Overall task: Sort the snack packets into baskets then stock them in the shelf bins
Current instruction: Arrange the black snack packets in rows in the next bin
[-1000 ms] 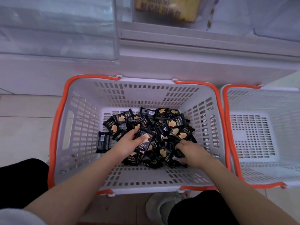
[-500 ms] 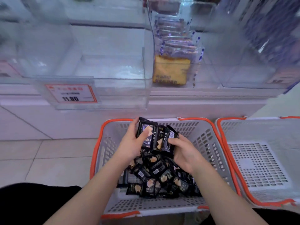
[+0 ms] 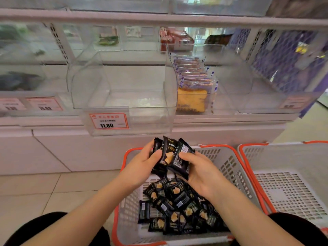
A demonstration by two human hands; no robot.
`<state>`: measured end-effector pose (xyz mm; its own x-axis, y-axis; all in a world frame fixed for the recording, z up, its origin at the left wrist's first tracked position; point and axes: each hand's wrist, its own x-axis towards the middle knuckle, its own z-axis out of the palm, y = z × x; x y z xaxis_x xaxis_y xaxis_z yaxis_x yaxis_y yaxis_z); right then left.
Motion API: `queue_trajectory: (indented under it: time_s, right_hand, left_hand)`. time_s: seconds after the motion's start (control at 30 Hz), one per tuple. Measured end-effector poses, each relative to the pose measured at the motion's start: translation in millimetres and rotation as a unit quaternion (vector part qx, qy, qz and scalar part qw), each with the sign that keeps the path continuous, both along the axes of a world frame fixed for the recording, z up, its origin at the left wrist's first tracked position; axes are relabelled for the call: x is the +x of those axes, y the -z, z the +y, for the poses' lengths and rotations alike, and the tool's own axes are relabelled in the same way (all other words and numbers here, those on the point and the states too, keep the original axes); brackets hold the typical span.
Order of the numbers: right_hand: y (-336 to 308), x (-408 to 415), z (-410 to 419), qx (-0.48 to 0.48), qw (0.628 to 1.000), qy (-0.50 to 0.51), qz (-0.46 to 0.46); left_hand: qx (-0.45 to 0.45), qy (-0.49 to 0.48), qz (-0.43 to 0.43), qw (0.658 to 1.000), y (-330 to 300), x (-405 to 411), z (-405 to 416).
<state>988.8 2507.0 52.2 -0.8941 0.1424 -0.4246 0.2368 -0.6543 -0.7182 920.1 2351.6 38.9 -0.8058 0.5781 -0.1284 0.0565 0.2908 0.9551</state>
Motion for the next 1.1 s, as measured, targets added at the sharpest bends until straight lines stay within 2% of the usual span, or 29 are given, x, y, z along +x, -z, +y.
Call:
queue_trajectory:
  time_s: [0.07,0.13,0.2,0.27,0.3,0.33,0.53,0.63,0.73,0.8,0.87,0.9,0.93,0.97,1.03,1.07,1.1]
  right_hand:
    - [-8.6,2.8,4.7,0.054,0.998,-0.032,-0.001]
    - [-18.9,4.7,13.1,0.156,0.985,-0.073,0.018]
    - [-29.7,6.3,25.1,0.308,0.939,-0.141,0.065]
    - [-39.2,7.1,34.0,0.429,0.864,-0.243,0.103]
    - [-41.1,6.6,36.8,0.448,0.843,-0.278,0.106]
    - [-41.8,5.3,38.0,0.448,0.838,-0.296,0.103]
    - [-36.9,-7.6,40.5,0.436,0.842,-0.306,0.082]
    - [-30.3,-13.7,39.3,0.471,0.834,-0.278,0.072]
    - [-23.4,-17.2,37.4,0.445,0.854,-0.257,0.077]
    - [-18.8,-18.4,40.0,0.445,0.862,-0.232,0.066]
    - [-18.3,-19.2,43.3,0.493,0.853,-0.152,0.077]
    - [-19.5,-19.3,44.7,0.543,0.828,-0.090,0.110]
    - [-20.8,-19.6,45.9,0.610,0.776,-0.035,0.156]
    - [-21.1,-20.0,45.6,0.685,0.701,-0.003,0.199]
    - [-18.1,-19.4,39.2,0.787,0.562,-0.012,0.253]
    - [-15.1,-18.4,34.9,0.811,0.520,-0.035,0.265]
    - [-13.0,-17.5,31.0,0.820,0.504,-0.060,0.267]
  left_hand:
    - [-0.001,0.012,-0.026,1.000,-3.8,-2.3,-5.0]
    - [-0.006,0.037,-0.042,0.998,-10.2,-8.0,-6.9]
    - [-0.026,0.056,-0.056,0.997,-19.2,-15.9,-8.2]
    - [-0.042,0.056,-0.083,0.994,-24.8,-24.0,-8.7]
    - [-0.047,0.058,-0.087,0.993,-25.4,-27.3,-7.1]
    - [-0.055,0.063,-0.086,0.993,-24.8,-29.2,-4.1]
    - [-0.083,0.111,-0.071,0.988,-19.8,-34.0,15.4]
    - [-0.075,0.155,-0.045,0.984,-17.4,-39.4,15.4]
    - [-0.083,0.198,-0.008,0.977,-13.6,-40.2,16.0]
    - [-0.090,0.197,-0.003,0.976,-10.7,-41.2,14.8]
    - [-0.100,0.159,-0.016,0.982,-6.4,-43.6,14.1]
    - [-0.104,0.133,-0.031,0.985,-4.6,-44.9,13.9]
    - [-0.108,0.109,-0.047,0.987,-3.6,-46.1,14.0]
    - [-0.109,0.090,-0.066,0.988,-2.7,-47.2,14.6]
    - [-0.098,0.068,-0.102,0.988,-3.1,-48.4,16.3]
    - [-0.087,0.060,-0.117,0.988,-4.3,-49.0,16.4]
    - [-0.075,0.052,-0.128,0.987,-5.2,-49.9,16.2]
